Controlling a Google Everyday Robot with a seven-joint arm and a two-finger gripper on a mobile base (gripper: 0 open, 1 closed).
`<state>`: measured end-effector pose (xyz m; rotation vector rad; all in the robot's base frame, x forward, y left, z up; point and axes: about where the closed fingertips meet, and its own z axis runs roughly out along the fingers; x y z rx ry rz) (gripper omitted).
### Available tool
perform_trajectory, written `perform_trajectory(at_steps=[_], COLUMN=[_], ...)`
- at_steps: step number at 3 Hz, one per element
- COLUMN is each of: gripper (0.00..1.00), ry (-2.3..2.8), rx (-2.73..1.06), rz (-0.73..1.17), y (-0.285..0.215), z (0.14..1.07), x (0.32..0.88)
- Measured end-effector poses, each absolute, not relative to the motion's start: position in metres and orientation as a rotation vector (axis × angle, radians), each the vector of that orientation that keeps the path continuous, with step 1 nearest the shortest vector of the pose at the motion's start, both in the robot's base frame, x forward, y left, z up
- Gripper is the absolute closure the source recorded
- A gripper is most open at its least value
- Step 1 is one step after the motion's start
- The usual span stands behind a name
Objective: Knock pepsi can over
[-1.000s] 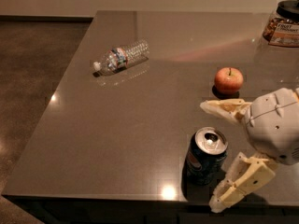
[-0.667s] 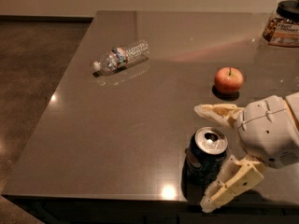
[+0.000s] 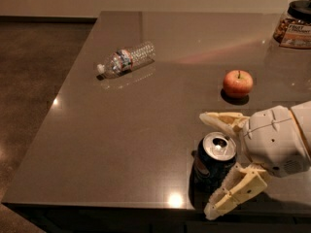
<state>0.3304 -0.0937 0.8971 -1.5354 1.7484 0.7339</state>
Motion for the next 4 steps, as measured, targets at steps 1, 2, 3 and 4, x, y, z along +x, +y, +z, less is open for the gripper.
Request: perform_trajectory(at_steps=[1,2,3,4], gripper=[0.24,0.46,0.7,0.94], ry=[1.735,1.723,1.748,1.805], rx=[-1.519,-1.512,-1.547,-1.617], rz=[0.76,0.778,0.774,0.718], y=[-0.093,-0.093,-0.089,-0.079], z=[0.896,0.897,0.908,0.928], x=[0.329,0.329,0.337,0.353])
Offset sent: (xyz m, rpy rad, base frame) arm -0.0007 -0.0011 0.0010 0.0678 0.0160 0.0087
